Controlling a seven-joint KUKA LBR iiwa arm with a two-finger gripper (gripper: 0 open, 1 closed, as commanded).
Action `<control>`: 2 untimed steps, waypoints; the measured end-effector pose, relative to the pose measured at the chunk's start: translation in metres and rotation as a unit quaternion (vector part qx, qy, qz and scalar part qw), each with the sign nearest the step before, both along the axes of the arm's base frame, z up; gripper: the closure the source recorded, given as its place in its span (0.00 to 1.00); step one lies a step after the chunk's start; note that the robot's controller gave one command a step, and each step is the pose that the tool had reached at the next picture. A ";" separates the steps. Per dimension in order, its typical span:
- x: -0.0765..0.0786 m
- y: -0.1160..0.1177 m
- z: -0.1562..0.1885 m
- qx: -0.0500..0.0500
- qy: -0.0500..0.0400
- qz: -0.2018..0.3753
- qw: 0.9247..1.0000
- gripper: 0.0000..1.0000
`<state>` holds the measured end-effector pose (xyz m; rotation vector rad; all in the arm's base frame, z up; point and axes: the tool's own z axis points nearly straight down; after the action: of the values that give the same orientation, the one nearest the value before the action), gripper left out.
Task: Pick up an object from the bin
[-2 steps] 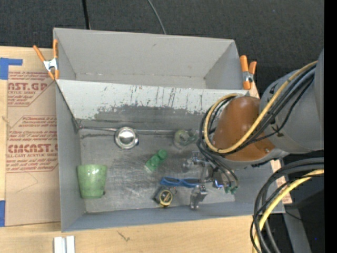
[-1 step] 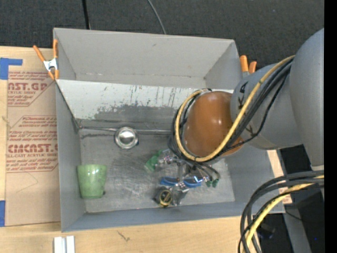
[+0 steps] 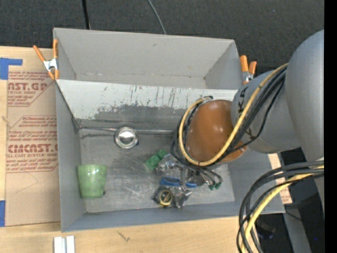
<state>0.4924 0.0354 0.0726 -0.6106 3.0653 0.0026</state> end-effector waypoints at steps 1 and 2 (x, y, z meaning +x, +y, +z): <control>0.002 0.001 0.001 -0.001 0.004 0.000 1.000 0.00; 0.001 0.000 0.003 -0.003 0.008 0.000 1.000 1.00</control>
Offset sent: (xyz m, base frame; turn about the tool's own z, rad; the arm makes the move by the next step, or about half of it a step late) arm 0.0000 0.0000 0.0000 0.0000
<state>0.4935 0.0358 0.0753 -0.6138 3.0810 -0.0005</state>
